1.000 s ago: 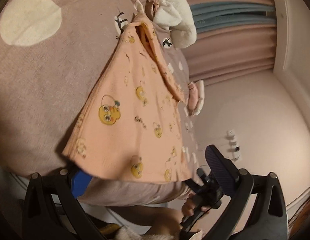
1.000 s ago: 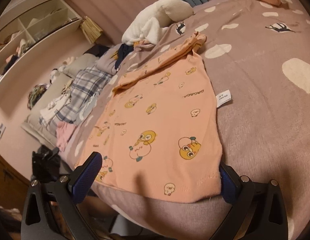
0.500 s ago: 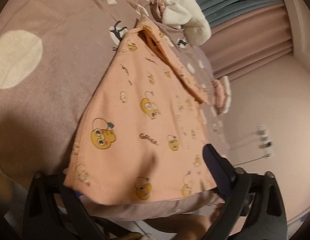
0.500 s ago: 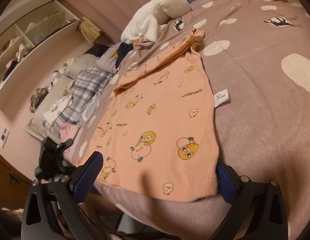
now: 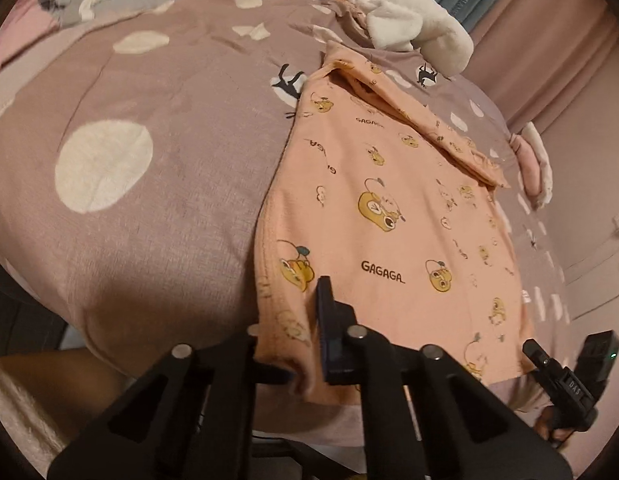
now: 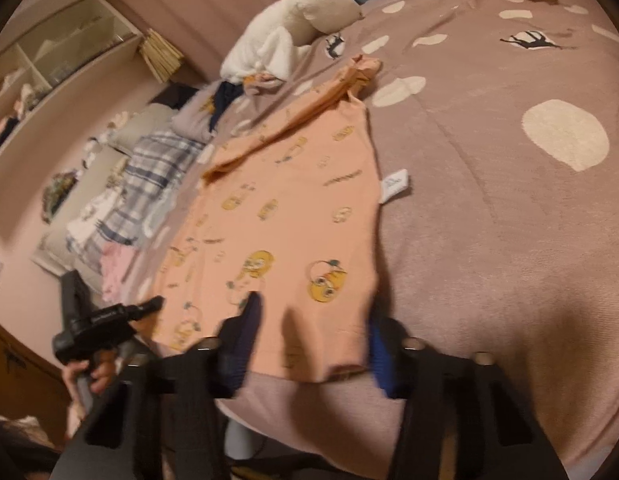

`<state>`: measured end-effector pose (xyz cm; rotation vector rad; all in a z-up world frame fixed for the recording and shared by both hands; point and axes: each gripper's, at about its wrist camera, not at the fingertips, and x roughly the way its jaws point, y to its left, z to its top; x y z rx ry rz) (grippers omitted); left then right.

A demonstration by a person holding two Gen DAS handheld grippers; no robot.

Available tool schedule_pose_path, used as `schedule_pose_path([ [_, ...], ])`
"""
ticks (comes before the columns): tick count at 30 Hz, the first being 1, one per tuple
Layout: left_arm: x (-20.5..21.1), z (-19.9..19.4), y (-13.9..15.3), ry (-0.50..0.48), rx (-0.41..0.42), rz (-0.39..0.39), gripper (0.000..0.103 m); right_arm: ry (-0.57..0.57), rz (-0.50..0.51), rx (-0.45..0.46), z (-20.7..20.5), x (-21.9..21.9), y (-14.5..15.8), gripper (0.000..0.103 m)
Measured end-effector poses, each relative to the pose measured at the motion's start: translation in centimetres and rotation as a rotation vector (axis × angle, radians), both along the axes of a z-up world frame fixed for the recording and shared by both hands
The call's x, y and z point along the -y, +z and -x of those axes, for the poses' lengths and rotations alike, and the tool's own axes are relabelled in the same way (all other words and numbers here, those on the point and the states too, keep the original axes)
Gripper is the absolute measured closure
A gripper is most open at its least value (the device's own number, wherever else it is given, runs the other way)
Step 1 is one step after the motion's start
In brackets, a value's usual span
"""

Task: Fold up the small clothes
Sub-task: 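Grasp the garment hem with the left gripper while the right gripper grasps it too, then lift the hem with both grippers and fold it toward the collar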

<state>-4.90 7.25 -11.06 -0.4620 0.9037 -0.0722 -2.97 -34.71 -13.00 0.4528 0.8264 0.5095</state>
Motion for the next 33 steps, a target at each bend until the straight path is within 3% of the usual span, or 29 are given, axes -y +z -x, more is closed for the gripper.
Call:
schedule_pose_path([
  [2,-0.3,-0.3,-0.3,0.011,-0.009,0.021,0.097,-0.015,0.043,-0.006,0.0,0.2,0.0,0.09],
  [5,-0.5,-0.6,-0.1,0.008,-0.02,0.016,0.098,-0.041,0.019,-0.024,-0.1,0.9,-0.4,0.094],
  [10,0.2,0.0,0.9,-0.004,-0.01,0.001,0.098,-0.051,0.023,0.0,0.0,0.8,-0.1,0.095],
  [21,-0.7,-0.9,1.8,-0.036,-0.037,0.097,0.098,-0.028,-0.078,0.057,-0.6,0.6,1.5,0.094],
  [29,-1.0,-3.4,4.8,-0.093,0.01,0.116,0.098,-0.005,-0.047,0.128,-2.5,-1.4,4.5,0.094],
  [33,-1.7,-6.2,6.6,-0.114,0.043,0.173,0.099,0.023,-0.011,0.176,-4.5,-2.7,6.6,0.094],
])
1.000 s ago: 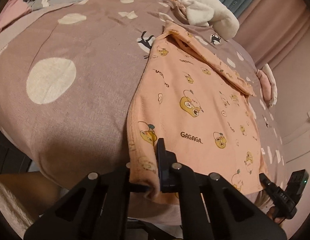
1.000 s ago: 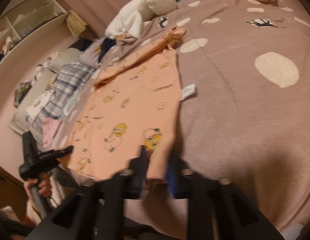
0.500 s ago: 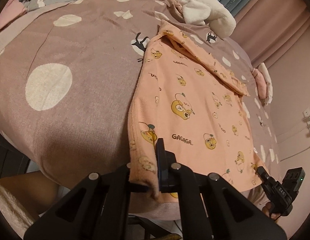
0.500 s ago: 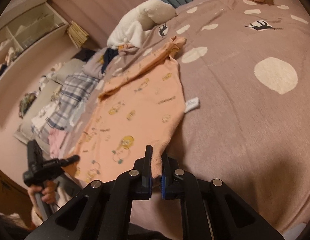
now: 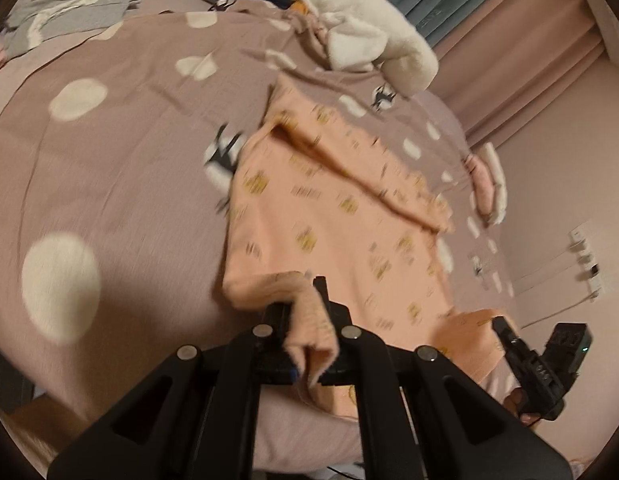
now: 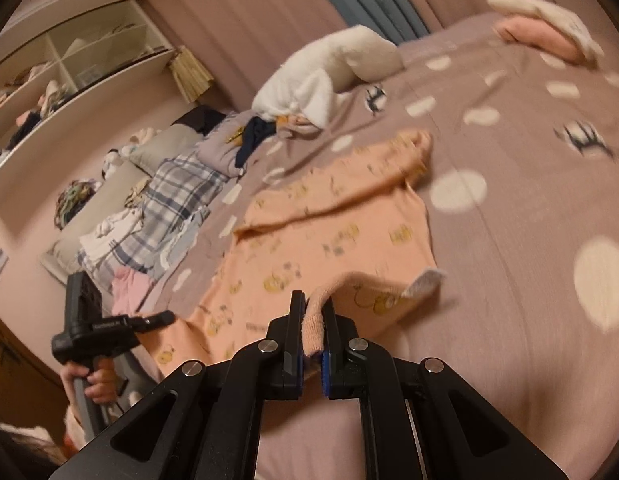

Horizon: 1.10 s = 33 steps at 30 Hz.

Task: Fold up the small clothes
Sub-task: 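Lift the hem with both grippers and fold it toward the collar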

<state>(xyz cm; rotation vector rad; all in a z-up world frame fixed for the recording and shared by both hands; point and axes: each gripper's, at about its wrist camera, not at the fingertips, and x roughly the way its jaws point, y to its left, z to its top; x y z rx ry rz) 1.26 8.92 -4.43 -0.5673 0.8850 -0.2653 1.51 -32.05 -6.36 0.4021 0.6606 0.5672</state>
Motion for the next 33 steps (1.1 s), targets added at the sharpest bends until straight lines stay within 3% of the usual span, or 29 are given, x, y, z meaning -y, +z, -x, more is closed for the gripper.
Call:
schedule_pose_path([
  [5,-0.3,-3.9,1.9,0.015,0.051,-0.019,0.1,0.004,0.005,0.003,-3.5,-0.2,1.4,0.094],
  [12,-1.0,-9.8,3.4,0.029,0.114,0.053,0.1,-0.034,0.076,-0.002,-8.3,-0.9,2.5,0.095],
  [18,-1.4,-15.9,2.8,0.072,0.1,0.069,0.1,-0.056,0.09,-0.021,-13.6,-1.2,3.3,0.095],
  [24,-2.1,-21.5,1.7,0.132,0.048,0.11,0.1,-0.079,0.179,-0.022,-18.0,-2.3,3.7,0.095],
  [28,-2.3,-23.6,0.4,0.147,0.034,0.119,0.1,-0.062,0.295,-0.02,-19.8,-4.0,2.6,0.095],
  [33,-2.6,-24.5,-1.4,0.146,0.005,0.092,0.1,-0.067,0.244,-0.061,-21.1,-2.9,0.8,0.095],
])
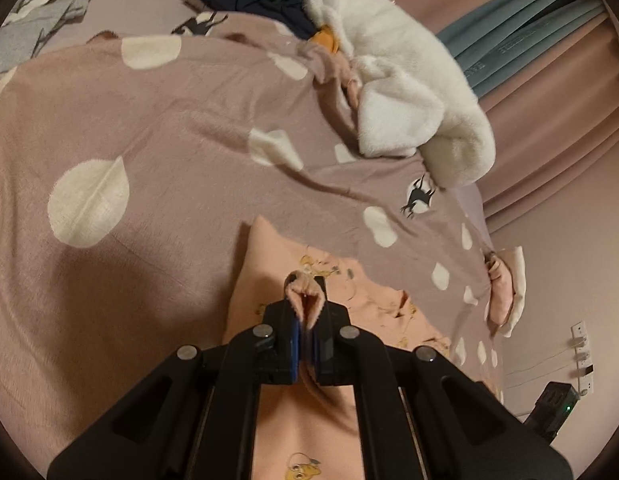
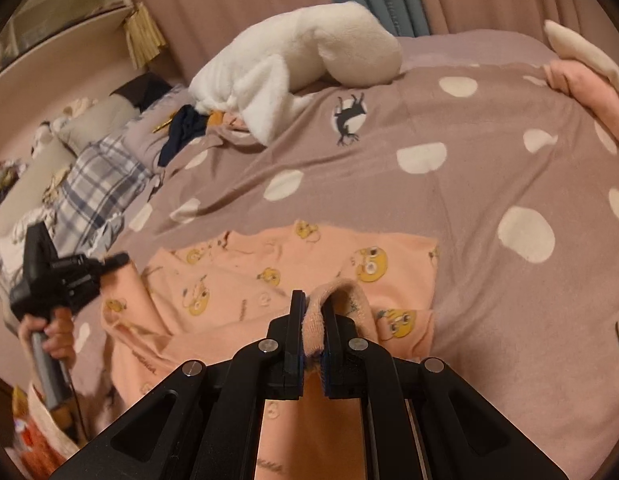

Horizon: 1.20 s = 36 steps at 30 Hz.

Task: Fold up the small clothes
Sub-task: 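Lift the hem with both grippers and fold it toward the collar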

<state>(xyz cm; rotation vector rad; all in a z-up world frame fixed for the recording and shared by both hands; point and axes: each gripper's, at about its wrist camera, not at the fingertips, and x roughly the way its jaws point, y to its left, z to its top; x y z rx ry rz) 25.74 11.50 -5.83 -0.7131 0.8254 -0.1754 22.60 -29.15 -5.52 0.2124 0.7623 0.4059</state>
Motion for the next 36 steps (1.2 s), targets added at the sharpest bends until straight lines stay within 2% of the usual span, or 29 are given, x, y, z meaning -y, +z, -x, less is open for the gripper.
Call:
schedule_pose_path([
  [4,0.0,-0.1,0.2,-0.002,0.003,-0.005,0.1,-0.006,0.044,-0.013,-0.1,0.0,0.2,0.095],
  [9,1.2,0.2,2.0,-0.026,0.028,-0.07,0.1,0.033,0.154,0.01,-0.1,-2.0,1.3,0.095],
  [12,0.9,0.5,2.5,-0.022,0.033,-0.052,0.1,0.053,0.202,0.008,-0.2,-2.8,1.4,0.095],
  [14,0.5,0.8,2.4,-0.016,0.02,-0.04,0.1,0.051,0.17,0.005,0.1,-2.4,1.7,0.095],
  [18,0.7,1.9,2.7,-0.011,0.022,-0.094,0.1,0.042,0.065,-0.011,0.8,-0.9,2.0,0.095],
  [23,0.2,2.8,3.6,-0.013,0.053,0.022,0.1,0.044,0.069,0.034,1.8,-0.7,3.5,0.095],
  [25,0.2,3.1,4.1,-0.013,0.039,0.039,0.1,0.06,0.077,0.046,2.0,-1.3,3.9,0.095],
  [30,0.4,3.8,5.5,-0.025,0.05,0.001,0.1,0.065,0.067,0.05,2.4,-1.4,4.2,0.095],
  [36,1.3,4.2,5.4,-0.037,0.041,-0.03,0.1,0.038,0.016,0.02,2.9,-0.3,4.2,0.095],
])
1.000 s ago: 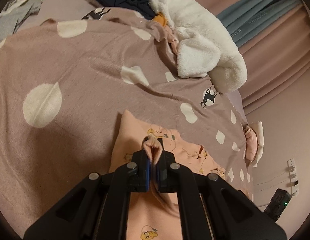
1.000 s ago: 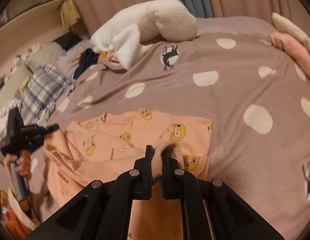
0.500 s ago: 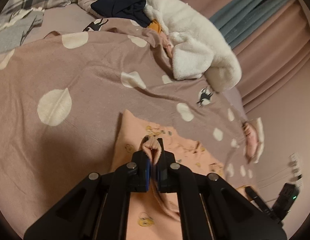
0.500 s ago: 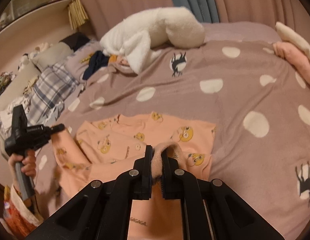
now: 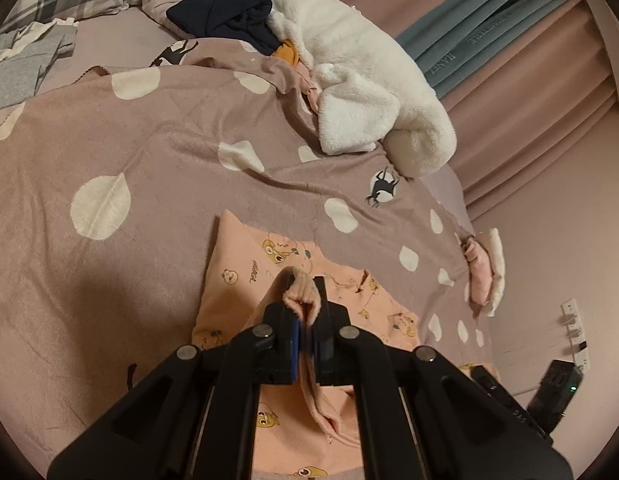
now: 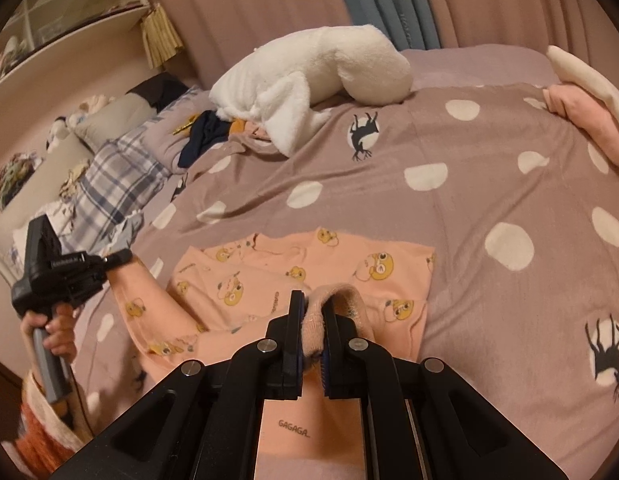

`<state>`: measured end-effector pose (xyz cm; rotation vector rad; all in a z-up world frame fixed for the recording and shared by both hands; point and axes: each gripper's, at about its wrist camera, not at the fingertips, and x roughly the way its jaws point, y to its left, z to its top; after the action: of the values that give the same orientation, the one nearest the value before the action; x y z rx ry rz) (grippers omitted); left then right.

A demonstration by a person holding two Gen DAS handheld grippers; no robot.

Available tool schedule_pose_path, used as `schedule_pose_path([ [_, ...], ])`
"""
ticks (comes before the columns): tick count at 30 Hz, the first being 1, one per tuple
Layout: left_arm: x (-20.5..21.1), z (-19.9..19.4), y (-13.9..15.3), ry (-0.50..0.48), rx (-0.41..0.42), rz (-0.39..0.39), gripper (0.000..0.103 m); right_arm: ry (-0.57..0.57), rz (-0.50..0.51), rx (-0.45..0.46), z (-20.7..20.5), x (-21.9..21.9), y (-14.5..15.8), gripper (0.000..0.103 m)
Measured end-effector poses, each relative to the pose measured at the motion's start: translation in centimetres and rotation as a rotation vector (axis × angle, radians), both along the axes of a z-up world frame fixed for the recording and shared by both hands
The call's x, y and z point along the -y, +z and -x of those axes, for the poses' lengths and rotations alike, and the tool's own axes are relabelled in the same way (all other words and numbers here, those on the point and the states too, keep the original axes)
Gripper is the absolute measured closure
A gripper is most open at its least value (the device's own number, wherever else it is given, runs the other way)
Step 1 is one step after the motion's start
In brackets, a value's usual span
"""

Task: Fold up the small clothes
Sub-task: 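Lift the hem with both grippers and fold it toward the collar, then open both grippers and pull them back from the folded shirt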

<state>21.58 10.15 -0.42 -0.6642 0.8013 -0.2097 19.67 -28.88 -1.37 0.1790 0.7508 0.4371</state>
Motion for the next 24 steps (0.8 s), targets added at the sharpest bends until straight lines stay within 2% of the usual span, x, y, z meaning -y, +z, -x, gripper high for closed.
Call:
schedule_pose_path([
  [4,-0.5,-0.4,-1.1,0.04,-0.02,0.028,0.1,-0.018,0.079,0.006,-0.4,-0.7,0.1,0.095],
  [8,-1.6,-1.6,-2.4,0.088,-0.056,0.069,0.1,-0.009,0.054,-0.008,-1.1,-0.5,-0.7,0.095],
  [10,-2.4,-2.5,-3.3,0.133,-0.054,0.126,0.1,-0.015,0.037,-0.006,-1.6,-0.2,-1.2,0.095],
  [12,-3.7,-3.8,-5.0,0.207,-0.049,0.217,0.097,-0.047,0.04,-0.007,-2.3,0.1,-2.2,0.095],
  [13,-4.1,-4.5,-5.8,0.241,-0.067,0.231,0.087,-0.078,0.047,-0.032,-3.1,0.2,-3.2,0.094],
  [14,-4.5,-5.1,-6.7,0.273,-0.108,0.22,0.08,-0.092,0.052,-0.051,-3.5,0.2,-3.8,0.089],
  [15,-4.9,-5.4,-7.3,0.298,-0.159,0.196,0.067,-0.13,0.075,-0.092,-4.2,0.5,-5.1,0.085],
  [17,-5.7,-5.2,-8.2,0.304,-0.181,0.198,0.048,-0.175,0.088,-0.141,-4.7,1.1,-6.4,0.064],
  [18,-6.4,-4.8,-8.4,0.318,-0.183,0.208,0.031,-0.175,0.058,-0.16,-4.7,1.6,-6.7,0.058],
  [19,-6.8,-4.4,-8.4,0.341,-0.193,0.208,0.021,-0.174,0.007,-0.169,-4.6,2.4,-6.8,0.047],
  [20,-7.3,-3.9,-8.4,0.37,-0.207,0.208,0.019,-0.181,-0.022,-0.161,-4.3,3.0,-6.5,0.037],
  [22,-8.2,-2.8,-7.9,0.397,-0.226,0.205,0.015,-0.226,-0.044,-0.112,-3.0,4.0,-5.4,0.026],
  [24,-8.5,-1.6,-7.3,0.36,-0.207,0.197,0.012,-0.231,-0.054,-0.09,-1.8,4.4,-4.3,0.022],
])
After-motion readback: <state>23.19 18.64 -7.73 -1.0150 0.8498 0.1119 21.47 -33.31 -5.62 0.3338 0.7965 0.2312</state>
